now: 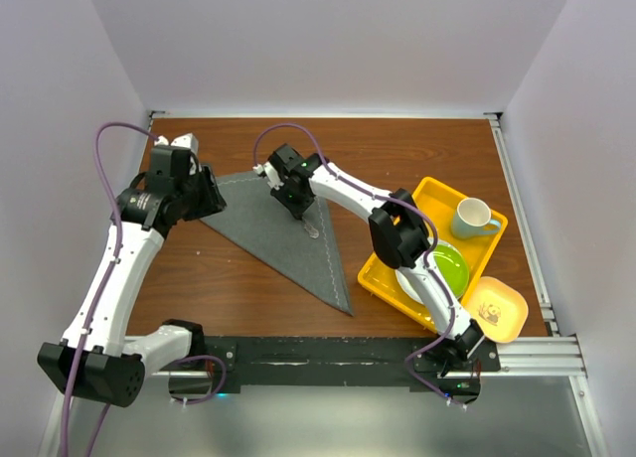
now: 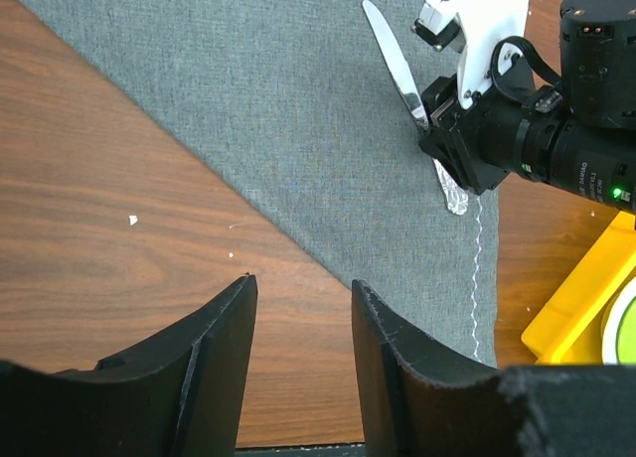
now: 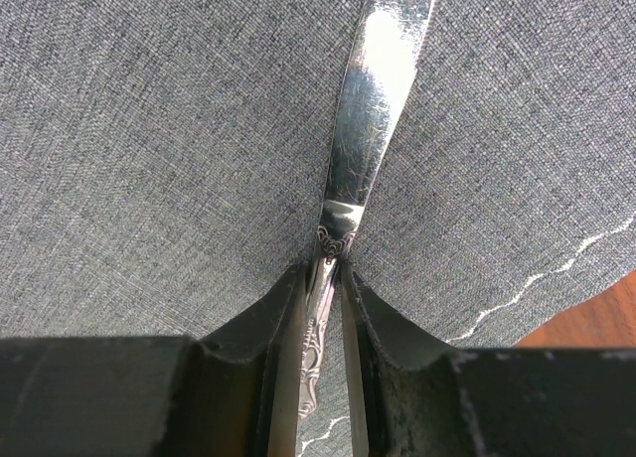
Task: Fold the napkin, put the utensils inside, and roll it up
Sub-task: Grab a utensil with the right arm
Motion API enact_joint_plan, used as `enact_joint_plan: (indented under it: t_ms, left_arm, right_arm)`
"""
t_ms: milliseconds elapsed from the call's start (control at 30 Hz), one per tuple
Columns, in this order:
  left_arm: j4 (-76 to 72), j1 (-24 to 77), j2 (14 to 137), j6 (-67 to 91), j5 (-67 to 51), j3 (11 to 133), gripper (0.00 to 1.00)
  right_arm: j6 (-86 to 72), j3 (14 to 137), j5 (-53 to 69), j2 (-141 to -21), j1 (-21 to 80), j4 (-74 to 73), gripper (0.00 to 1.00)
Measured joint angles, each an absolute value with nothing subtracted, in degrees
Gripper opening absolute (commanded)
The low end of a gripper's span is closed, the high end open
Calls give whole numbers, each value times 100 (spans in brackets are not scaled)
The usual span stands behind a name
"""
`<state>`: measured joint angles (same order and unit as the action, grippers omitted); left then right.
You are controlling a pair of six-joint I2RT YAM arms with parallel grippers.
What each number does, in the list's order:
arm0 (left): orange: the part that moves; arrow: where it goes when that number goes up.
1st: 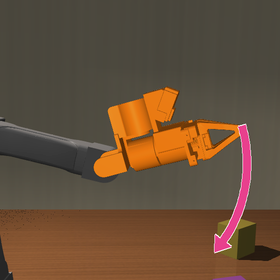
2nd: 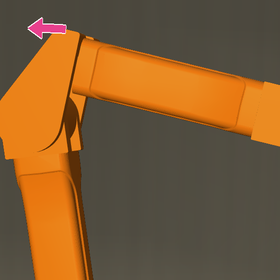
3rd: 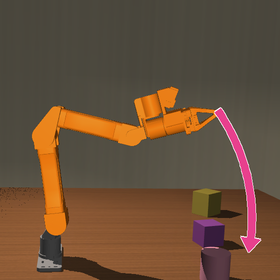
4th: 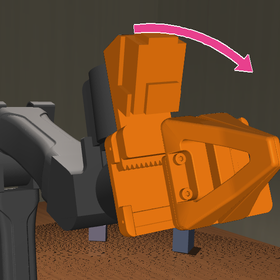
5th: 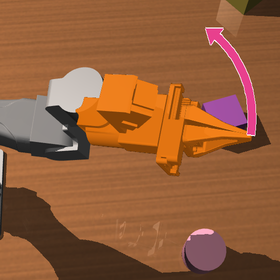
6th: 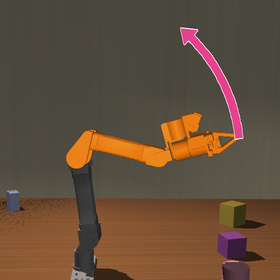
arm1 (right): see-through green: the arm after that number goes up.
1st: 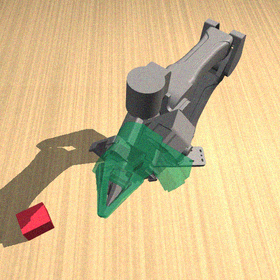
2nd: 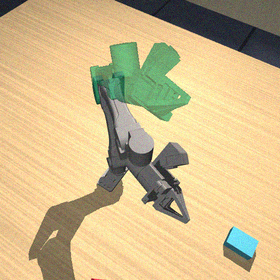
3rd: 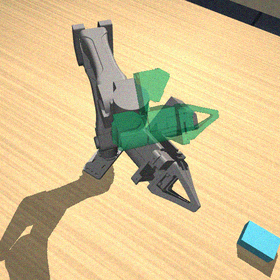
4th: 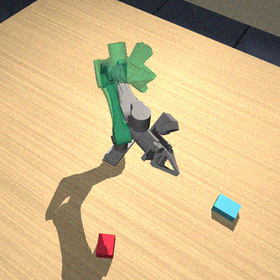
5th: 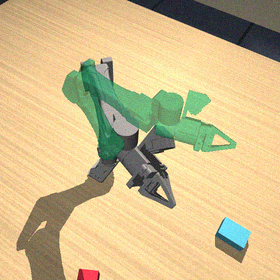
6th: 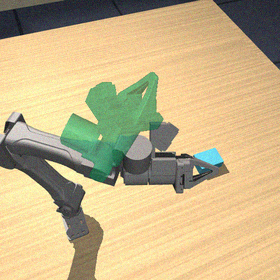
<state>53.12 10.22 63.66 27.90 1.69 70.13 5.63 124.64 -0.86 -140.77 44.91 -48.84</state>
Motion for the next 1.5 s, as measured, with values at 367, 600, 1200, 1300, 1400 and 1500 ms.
enact_joint_plan:
  t_ms: [367, 600, 1200, 1300, 1400, 1500]
  left_arm:
    - [4831, 893, 6473, 3420, -139, 5918, 40]
    - [4045, 781, 7286, 3750, -290, 5400, 39]
    - [2561, -268, 9231, 3463, -445, 5662, 37]
    - [2521, -311, 9371, 3415, -451, 5688, 36]
    - [2523, -342, 9415, 3361, -445, 5717, 36]
    - [2530, -360, 9406, 3341, -403, 5763, 36]
  right_arm:
    - [390, 12464, -329, -14084, 4534, -4864, 3]
    - [303, 12501, -373, -14084, 4539, -4904, 0]
    - [215, 12414, -425, -13699, 4536, -5205, 0]
    - [158, 12416, -233, -13574, 4543, -5186, 0]
    - [19, 12466, 10, -13559, 4567, -5188, 0]
    - [-113, 12604, 237, -13581, 4637, -5225, 0]
